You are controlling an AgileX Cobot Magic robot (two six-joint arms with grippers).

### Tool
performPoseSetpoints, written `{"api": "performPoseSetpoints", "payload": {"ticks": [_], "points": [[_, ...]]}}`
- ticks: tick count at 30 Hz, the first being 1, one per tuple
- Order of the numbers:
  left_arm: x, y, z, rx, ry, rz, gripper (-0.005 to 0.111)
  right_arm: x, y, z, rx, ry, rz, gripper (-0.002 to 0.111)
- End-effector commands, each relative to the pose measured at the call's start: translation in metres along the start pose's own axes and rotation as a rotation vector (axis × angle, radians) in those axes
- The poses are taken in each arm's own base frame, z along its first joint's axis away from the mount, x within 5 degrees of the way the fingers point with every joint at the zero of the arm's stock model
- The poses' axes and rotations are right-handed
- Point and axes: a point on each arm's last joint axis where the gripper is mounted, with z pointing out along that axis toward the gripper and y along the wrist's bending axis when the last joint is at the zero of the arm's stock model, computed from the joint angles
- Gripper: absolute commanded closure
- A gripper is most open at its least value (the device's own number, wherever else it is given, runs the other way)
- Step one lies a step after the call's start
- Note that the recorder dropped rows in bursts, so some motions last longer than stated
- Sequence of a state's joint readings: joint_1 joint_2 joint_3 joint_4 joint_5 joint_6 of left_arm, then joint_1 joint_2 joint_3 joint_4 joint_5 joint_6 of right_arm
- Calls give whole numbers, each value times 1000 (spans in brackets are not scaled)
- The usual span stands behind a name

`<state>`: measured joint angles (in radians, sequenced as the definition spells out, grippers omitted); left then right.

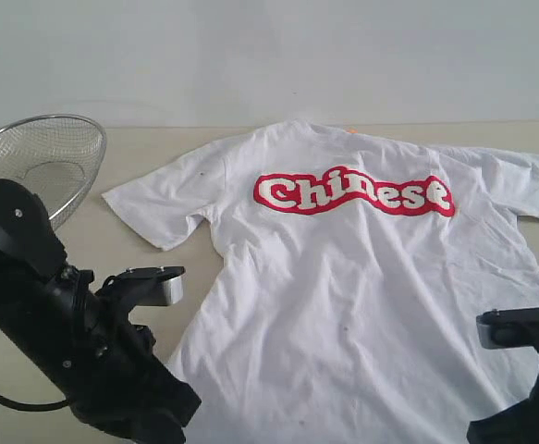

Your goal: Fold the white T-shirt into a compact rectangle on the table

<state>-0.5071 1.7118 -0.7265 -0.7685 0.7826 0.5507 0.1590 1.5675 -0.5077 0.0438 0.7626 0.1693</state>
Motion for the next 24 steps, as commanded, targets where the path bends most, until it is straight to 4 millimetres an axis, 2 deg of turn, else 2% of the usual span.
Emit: {"api": "performPoseSetpoints", "payload": {"ticks": [1,6,16,24], "points": [[2,-4,-4,5,-20,17,102,4,-2,1,19,31,-5,108],[-2,-9,-13,5,-66,46,102,3,-1,-9,1,-59,9,108],[-34,-17,-33,-49,-159,125,102,6,0,-49,-77,-366,27,108],[-39,3,-8,-113,-44,120,102,8,1,-63,-121,-477,42,108]]}}
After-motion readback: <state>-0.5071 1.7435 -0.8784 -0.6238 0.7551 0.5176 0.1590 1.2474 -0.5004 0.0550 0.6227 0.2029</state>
